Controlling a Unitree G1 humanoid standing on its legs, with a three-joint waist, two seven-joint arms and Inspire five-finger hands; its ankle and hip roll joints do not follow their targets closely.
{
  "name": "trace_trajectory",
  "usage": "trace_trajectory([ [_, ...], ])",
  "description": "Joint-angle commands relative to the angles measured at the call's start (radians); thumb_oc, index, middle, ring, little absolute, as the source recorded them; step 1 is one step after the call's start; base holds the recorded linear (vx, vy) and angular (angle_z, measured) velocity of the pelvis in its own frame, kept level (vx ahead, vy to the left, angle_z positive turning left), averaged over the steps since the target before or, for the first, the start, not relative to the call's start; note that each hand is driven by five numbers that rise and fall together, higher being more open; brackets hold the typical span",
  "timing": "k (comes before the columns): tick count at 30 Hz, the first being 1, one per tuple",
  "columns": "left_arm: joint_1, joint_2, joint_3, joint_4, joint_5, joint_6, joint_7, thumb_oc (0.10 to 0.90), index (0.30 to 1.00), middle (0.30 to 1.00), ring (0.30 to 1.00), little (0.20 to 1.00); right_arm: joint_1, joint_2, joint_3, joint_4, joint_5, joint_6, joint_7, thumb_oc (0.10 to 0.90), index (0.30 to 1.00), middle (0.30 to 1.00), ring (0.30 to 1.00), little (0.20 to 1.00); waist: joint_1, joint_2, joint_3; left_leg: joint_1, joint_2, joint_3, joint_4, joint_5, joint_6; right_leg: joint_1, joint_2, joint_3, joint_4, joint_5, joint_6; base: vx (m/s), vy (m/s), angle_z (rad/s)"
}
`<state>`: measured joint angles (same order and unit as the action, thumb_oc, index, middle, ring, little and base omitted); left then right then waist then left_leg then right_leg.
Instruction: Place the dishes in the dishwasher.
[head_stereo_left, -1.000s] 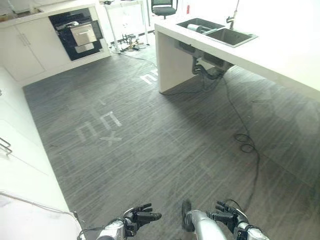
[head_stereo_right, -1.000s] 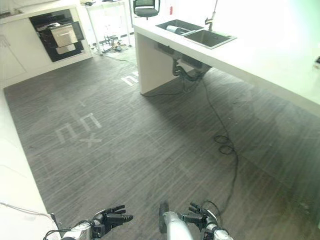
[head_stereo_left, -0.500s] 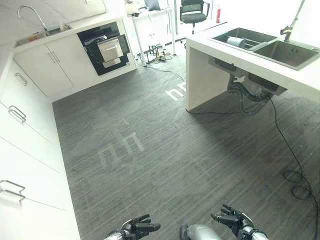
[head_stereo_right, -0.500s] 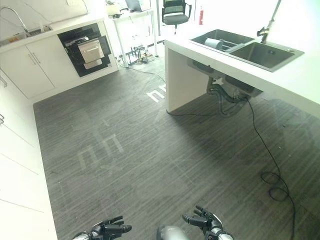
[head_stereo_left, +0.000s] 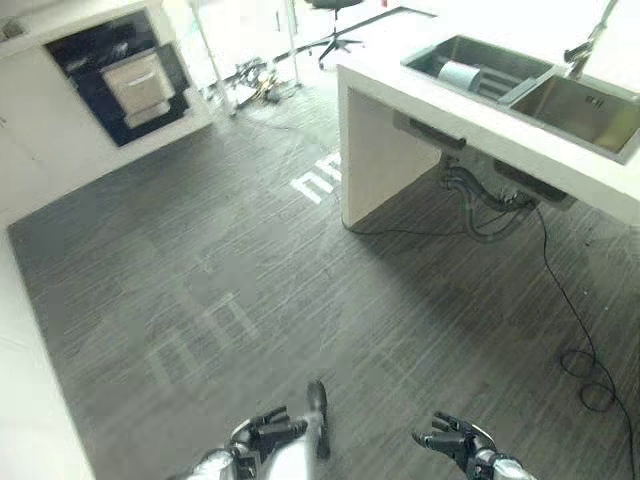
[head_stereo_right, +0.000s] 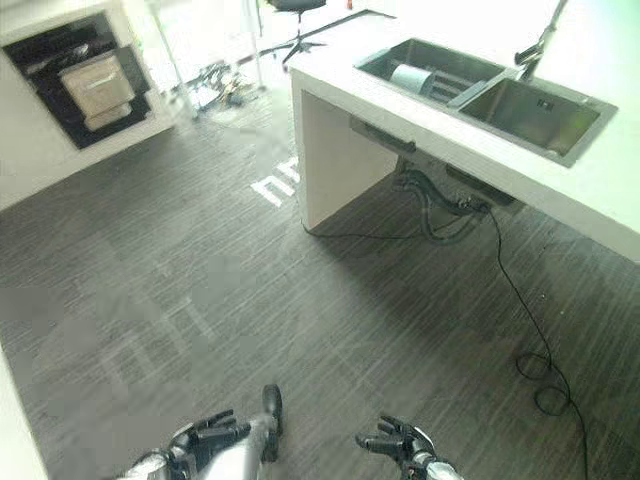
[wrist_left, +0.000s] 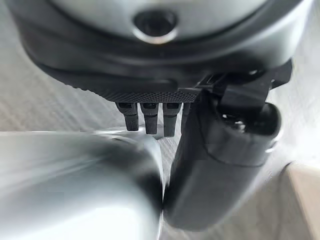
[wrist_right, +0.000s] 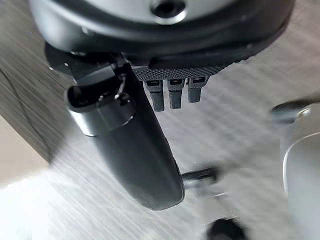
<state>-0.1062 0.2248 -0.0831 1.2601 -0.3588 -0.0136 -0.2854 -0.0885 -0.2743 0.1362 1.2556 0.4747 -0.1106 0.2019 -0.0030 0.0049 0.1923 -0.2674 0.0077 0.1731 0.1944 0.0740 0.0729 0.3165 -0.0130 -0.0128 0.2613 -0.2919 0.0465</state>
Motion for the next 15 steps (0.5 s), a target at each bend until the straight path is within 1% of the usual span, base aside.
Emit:
trace_trajectory([
  [1, -0.004, -0.001, -0.058, -0.043, 0.105, 0.009, -0.025, 0.8, 0.9, 0.9, 0.9, 0.9, -0.027, -0.028, -0.035, -0.103, -0.05, 0.011, -0.02, 0.8, 0.9, 0.9, 0.9, 0.9, -0.019, 0.038, -0.027, -0.018, 0.028, -0.012, 0.106, -0.147, -0.071, -0.145, -0.03, -0.128, 0.039, 0.157, 0.076, 0.42, 0.374, -0.03],
  [2, -0.01, 0.007, -0.077, -0.03, 0.078, 0.014, -0.019, 0.8, 0.9, 0.9, 0.9, 0.9, -0.031, -0.022, -0.035, -0.095, -0.065, 0.012, -0.04, 0.8, 0.9, 0.9, 0.9, 0.9, -0.035, 0.05, -0.015, 0.032, 0.005, -0.019, 0.106, -0.179, -0.043, -0.191, -0.053, -0.174, 0.166, 0.25, 0.098, 0.4, 0.391, 0.07],
  [3, -0.012, 0.01, -0.085, -0.022, 0.049, 0.017, -0.008, 0.8, 0.9, 0.9, 0.9, 0.9, -0.034, -0.024, -0.036, -0.09, -0.062, 0.021, -0.039, 0.8, 0.9, 0.9, 0.9, 0.9, -0.041, 0.064, -0.009, 0.059, 0.001, -0.018, 0.106, -0.196, -0.03, -0.261, -0.065, -0.208, 0.291, 0.286, 0.101, 0.45, 0.416, 0.14],
  [4, -0.015, 0.013, -0.087, -0.017, 0.018, 0.034, 0.017, 0.8, 0.9, 0.9, 0.9, 0.9, -0.042, -0.025, -0.035, -0.079, -0.093, 0.031, -0.032, 0.8, 0.9, 0.9, 0.9, 0.9, -0.052, 0.071, 0.007, 0.108, -0.016, -0.019, 0.106, -0.223, -0.018, -0.354, -0.076, -0.233, 0.387, 0.298, 0.097, 0.32, 0.214, -0.06],
  [5, -0.016, 0.014, -0.084, -0.013, 0.009, 0.039, 0.024, 0.8, 0.9, 0.9, 0.9, 0.9, -0.046, -0.024, -0.034, -0.066, -0.105, 0.024, -0.025, 0.8, 0.9, 0.9, 0.9, 0.9, -0.062, 0.071, 0.016, 0.13, -0.023, -0.025, 0.106, -0.233, -0.015, -0.402, -0.054, -0.24, 0.379, 0.289, 0.092, 0.31, 0.075, -0.45],
  [6, -0.018, 0.015, -0.083, -0.01, 0.007, 0.046, 0.025, 0.8, 0.9, 0.9, 0.9, 0.9, -0.045, -0.024, -0.031, -0.054, -0.103, 0.016, -0.024, 0.8, 0.9, 0.9, 0.9, 0.9, -0.077, 0.07, 0.025, 0.155, -0.034, -0.039, 0.106, -0.244, -0.014, -0.446, -0.033, -0.246, 0.337, 0.291, 0.086, 0.26, -0.068, -0.7],
  [7, -0.02, 0.016, -0.083, -0.005, 0.02, 0.051, 0.024, 0.8, 0.9, 0.9, 0.9, 0.9, -0.041, -0.023, -0.031, -0.046, -0.095, 0.009, -0.026, 0.8, 0.9, 0.9, 0.9, 0.9, -0.088, 0.069, 0.024, 0.167, -0.041, -0.052, 0.106, -0.254, -0.016, -0.474, -0.023, -0.252, 0.265, 0.311, 0.08, 0.33, -0.162, -0.58],
  [8, -0.023, 0.022, -0.083, 0.0, 0.047, 0.061, 0.02, 0.8, 0.9, 0.9, 0.9, 0.9, -0.037, -0.024, -0.034, -0.04, -0.079, 0.003, -0.025, 0.8, 0.9, 0.9, 0.9, 0.9, -0.096, 0.061, 0.026, 0.19, -0.044, -0.06, 0.106, -0.27, -0.019, -0.474, -0.027, -0.27, 0.144, 0.324, 0.073, 0.38, -0.237, 0.01],
  [9, -0.024, 0.022, -0.086, 0.007, 0.065, 0.071, 0.019, 0.8, 0.9, 0.9, 0.9, 0.9, -0.034, -0.025, -0.04, -0.03, -0.068, -0.002, -0.018, 0.8, 0.9, 0.9, 0.9, 0.9, -0.102, 0.037, 0.029, 0.221, -0.058, -0.054, 0.106, -0.298, -0.023, -0.517, -0.085, -0.289, 0.039, 0.347, 0.087, 0.37, -0.246, 0.55],
  [10, -0.024, 0.021, -0.085, 0.01, 0.072, 0.076, 0.023, 0.8, 0.9, 0.9, 0.9, 0.9, -0.033, -0.026, -0.043, -0.026, -0.06, -0.001, -0.011, 0.8, 0.9, 0.9, 0.9, 0.9, -0.104, 0.027, 0.033, 0.236, -0.064, -0.051, 0.106, -0.311, -0.025, -0.544, -0.112, -0.286, 0.039, 0.348, 0.096, 0.43, -0.229, 1.28],
  [11, -0.019, 0.018, -0.082, 0.019, 0.071, 0.073, 0.031, 0.8, 0.9, 0.9, 0.9, 0.9, -0.03, -0.026, -0.058, -0.021, -0.064, -0.002, -0.001, 0.8, 0.9, 0.9, 0.9, 0.9, -0.109, 0.025, 0.037, 0.28, -0.065, -0.059, 0.106, -0.355, -0.034, -0.615, -0.164, -0.269, 0.039, 0.344, 0.122, 0.31, -0.183, 1.07],
  [12, -0.018, 0.016, -0.083, 0.022, 0.067, 0.072, 0.032, 0.8, 0.9, 0.9, 0.9, 0.9, -0.029, -0.027, -0.067, -0.02, -0.07, -0.002, 0.002, 0.8, 0.9, 0.9, 0.9, 0.9, -0.111, 0.02, 0.039, 0.282, -0.069, -0.051, 0.106, -0.355, -0.034, -0.645, -0.186, -0.267, 0.039, 0.355, 0.119, 0.39, -0.233, 0.56],
  [13, -0.01, 0.013, -0.08, 0.029, 0.063, 0.062, 0.032, 0.8, 0.9, 0.9, 0.9, 0.9, -0.024, -0.024, -0.08, -0.018, -0.082, -0.003, 0.006, 0.8, 0.9, 0.9, 0.9, 0.9, -0.108, 0.026, 0.043, 0.314, -0.061, -0.043, 0.106, -0.382, -0.038, -0.663, -0.203, -0.268, 0.039, 0.349, 0.122, 0.24, -0.193, -0.33],
  [14, -0.008, 0.012, -0.079, 0.031, 0.062, 0.059, 0.034, 0.8, 0.9, 0.9, 0.9, 0.9, -0.024, -0.024, -0.083, -0.017, -0.081, -0.002, 0.007, 0.8, 0.9, 0.9, 0.9, 0.9, -0.107, 0.026, 0.043, 0.319, -0.059, -0.042, 0.106, -0.385, -0.039, -0.663, -0.205, -0.269, 0.039, 0.35, 0.122, 0.35, -0.262, -0.4],
  [15, 0.0, 0.01, -0.073, 0.027, 0.057, 0.06, 0.043, 0.8, 0.9, 0.9, 0.9, 0.9, -0.022, -0.02, -0.082, -0.021, -0.063, 0.003, 0.004, 0.8, 0.9, 0.9, 0.9, 0.9, -0.104, 0.015, 0.036, 0.334, -0.061, -0.032, 0.106, -0.395, -0.042, -0.655, -0.215, -0.274, 0.039, 0.35, 0.127, 0.35, -0.295, -0.35],
])
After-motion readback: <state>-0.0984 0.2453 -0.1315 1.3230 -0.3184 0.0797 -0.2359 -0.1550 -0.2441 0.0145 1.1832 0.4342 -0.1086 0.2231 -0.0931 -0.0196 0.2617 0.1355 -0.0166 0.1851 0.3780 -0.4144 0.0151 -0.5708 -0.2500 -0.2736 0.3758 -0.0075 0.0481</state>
